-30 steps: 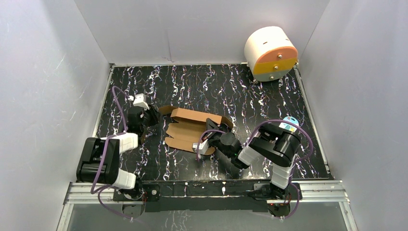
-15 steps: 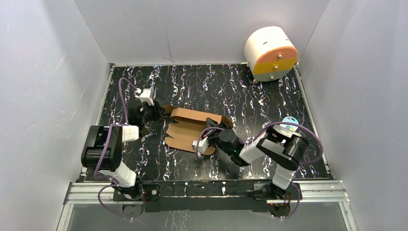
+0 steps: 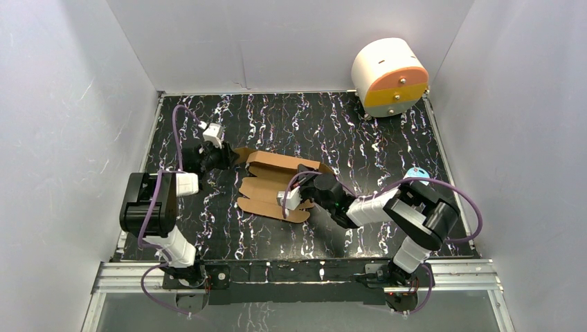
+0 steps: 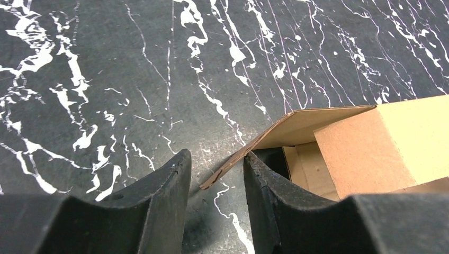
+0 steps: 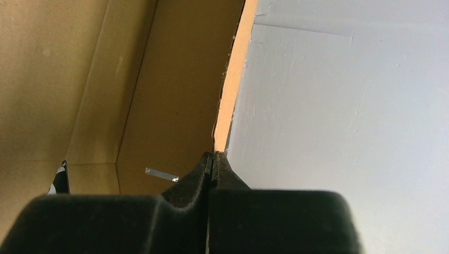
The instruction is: Fold the paper box
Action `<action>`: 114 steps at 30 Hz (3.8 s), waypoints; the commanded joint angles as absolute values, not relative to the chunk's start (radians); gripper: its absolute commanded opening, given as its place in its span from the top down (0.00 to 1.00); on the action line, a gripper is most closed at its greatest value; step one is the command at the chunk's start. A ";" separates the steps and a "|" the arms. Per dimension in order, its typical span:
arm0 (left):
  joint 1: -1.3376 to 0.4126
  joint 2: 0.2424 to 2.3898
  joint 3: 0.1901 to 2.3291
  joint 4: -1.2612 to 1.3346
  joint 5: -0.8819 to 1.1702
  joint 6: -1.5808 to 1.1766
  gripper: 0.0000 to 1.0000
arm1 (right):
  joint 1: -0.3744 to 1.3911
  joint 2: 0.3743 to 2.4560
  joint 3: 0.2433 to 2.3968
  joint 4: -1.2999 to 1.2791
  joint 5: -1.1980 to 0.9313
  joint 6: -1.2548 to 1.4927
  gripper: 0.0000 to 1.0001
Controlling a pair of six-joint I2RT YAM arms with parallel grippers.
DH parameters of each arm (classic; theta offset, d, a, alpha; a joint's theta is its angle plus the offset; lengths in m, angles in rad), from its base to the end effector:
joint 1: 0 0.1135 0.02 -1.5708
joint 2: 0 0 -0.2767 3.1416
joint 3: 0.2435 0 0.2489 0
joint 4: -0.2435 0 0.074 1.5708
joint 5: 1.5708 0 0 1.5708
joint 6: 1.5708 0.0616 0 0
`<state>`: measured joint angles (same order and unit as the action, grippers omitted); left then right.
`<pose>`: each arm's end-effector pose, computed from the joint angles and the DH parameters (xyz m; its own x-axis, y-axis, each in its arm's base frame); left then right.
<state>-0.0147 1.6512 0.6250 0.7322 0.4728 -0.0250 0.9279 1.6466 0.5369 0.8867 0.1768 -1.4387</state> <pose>0.3416 -0.0331 0.1764 -0.3009 -0.0178 -0.9535 0.4415 0.8836 -0.1558 0.2086 0.2604 0.1700 0.6616 -0.7444 -0.0899 -0.2217 -0.0796 -0.9719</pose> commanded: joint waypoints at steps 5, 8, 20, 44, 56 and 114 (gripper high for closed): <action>-0.006 1.690 0.707 0.684 0.638 0.052 0.68 | 0.911 1.612 0.574 0.731 0.089 -1.374 1.00; -0.006 1.669 0.712 0.645 0.652 0.051 0.83 | 0.912 1.617 0.575 0.734 0.103 -1.377 1.00; -0.043 1.498 0.595 0.647 0.611 -0.195 1.00 | 0.910 1.668 0.566 0.875 0.168 -1.396 1.00; -0.325 1.355 0.473 0.488 0.214 -0.355 0.90 | 0.926 1.759 0.499 1.155 0.229 -1.506 1.00; -0.362 1.372 0.397 0.574 0.202 -0.461 0.82 | 0.962 1.836 0.447 1.335 0.295 -1.621 1.00; -0.205 1.515 0.385 0.898 0.325 -0.400 0.47 | 0.977 1.754 0.456 1.176 0.273 -1.569 1.00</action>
<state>-0.1982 1.4784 0.3363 0.8188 0.2359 -0.4305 0.9710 1.7775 0.4473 1.2110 0.2882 -1.5913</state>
